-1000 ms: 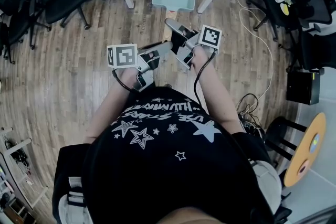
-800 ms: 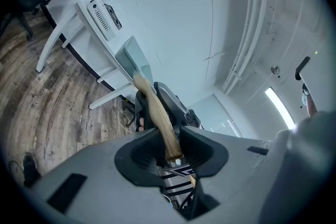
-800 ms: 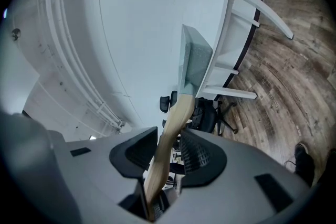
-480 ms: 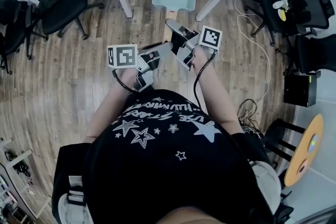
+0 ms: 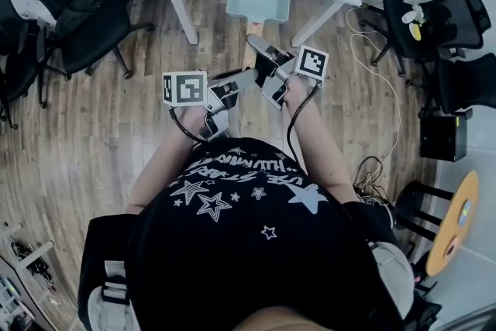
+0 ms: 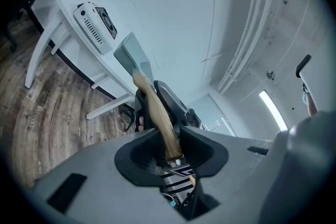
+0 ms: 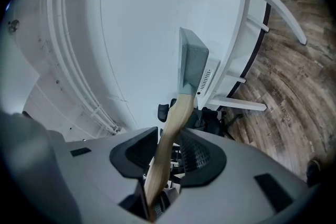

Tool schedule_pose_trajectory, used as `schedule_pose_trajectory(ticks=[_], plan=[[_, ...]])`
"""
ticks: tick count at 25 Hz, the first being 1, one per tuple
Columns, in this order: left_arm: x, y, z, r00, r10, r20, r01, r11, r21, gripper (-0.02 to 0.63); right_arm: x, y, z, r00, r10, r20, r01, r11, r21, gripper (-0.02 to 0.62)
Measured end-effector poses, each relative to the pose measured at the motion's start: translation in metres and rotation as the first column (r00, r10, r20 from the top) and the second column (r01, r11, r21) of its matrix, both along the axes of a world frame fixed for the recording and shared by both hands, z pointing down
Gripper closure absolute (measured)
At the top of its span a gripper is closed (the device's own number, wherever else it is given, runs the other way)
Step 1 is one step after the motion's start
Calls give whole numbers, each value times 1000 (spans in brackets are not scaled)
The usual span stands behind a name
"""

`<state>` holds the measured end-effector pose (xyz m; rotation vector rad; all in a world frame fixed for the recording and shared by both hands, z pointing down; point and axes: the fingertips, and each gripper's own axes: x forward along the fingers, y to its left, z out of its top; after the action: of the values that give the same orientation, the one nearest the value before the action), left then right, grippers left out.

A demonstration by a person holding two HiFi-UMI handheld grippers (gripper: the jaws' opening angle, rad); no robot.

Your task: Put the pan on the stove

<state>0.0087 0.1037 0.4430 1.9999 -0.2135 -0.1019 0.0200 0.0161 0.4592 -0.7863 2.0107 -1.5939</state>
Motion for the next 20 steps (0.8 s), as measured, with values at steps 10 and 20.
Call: schedule_pose_trajectory(ticks=[10, 20], plan=[[-4, -27, 9, 999, 39, -6, -39, 999, -29, 488, 1, -25, 13, 999, 40, 8, -40, 999, -36, 465], [19, -104, 18, 1000, -17, 20, 18, 999, -41, 486, 17, -103, 22, 999, -38, 25, 39, 998, -49, 466]])
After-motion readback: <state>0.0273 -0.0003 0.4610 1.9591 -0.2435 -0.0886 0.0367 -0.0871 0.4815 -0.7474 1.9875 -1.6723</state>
